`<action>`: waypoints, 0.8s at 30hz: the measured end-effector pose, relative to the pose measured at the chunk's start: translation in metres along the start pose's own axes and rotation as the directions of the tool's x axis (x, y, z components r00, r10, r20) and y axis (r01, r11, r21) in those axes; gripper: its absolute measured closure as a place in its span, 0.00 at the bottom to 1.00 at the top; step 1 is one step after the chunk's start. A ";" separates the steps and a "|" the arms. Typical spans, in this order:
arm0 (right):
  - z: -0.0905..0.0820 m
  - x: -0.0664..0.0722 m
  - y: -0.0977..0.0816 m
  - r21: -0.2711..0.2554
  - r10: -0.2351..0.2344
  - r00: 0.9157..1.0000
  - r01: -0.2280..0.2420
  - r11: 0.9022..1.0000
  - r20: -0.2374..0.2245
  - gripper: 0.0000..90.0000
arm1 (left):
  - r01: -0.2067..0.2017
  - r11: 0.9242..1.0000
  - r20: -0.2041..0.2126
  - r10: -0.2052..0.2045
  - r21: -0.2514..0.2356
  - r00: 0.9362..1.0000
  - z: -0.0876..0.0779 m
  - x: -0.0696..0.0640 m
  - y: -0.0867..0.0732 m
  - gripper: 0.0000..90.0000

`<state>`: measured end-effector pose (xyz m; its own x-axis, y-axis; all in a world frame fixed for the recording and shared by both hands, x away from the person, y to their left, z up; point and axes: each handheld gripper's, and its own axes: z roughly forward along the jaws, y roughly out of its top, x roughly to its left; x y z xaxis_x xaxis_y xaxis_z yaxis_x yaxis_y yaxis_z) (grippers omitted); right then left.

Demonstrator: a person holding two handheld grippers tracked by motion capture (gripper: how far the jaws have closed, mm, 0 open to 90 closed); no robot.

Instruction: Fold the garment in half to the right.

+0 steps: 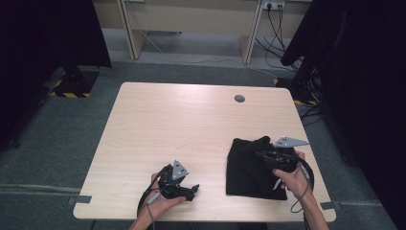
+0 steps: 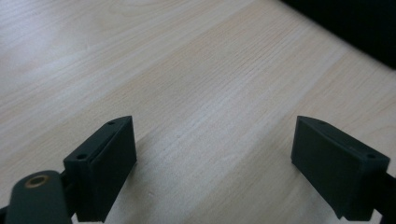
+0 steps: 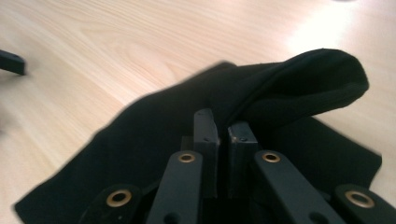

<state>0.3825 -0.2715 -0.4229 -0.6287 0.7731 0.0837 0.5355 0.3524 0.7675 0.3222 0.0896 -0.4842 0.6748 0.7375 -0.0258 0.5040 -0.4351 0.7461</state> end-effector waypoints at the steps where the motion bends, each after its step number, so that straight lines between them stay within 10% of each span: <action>1: 0.002 -0.003 -0.003 0.004 0.016 1.000 -0.016 1.000 0.005 0.94 | 0.001 1.000 0.003 -0.001 0.001 1.000 0.001 0.000 0.001 0.14; 9: 0.015 -0.020 -0.016 0.042 0.149 0.989 -0.150 0.988 0.018 0.62 | 0.004 1.000 0.034 -0.003 -0.010 0.999 0.012 -0.004 0.011 0.15; 17: 0.031 -0.019 -0.014 0.069 0.076 0.997 -0.075 0.995 -0.006 0.92 | 0.005 1.000 0.035 -0.004 -0.008 0.999 0.015 -0.005 0.014 0.14; 24: 0.029 -0.009 0.003 0.044 0.012 1.000 -0.011 0.999 -0.024 0.94 | -0.005 1.000 0.019 0.005 -0.002 1.000 0.014 -0.004 0.013 0.14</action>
<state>0.4067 -0.2623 -0.4401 -0.6358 0.7643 0.1080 0.5668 0.3672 0.7375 0.3334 0.0741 -0.4840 0.6872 0.7256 -0.0346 0.4998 -0.4376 0.7475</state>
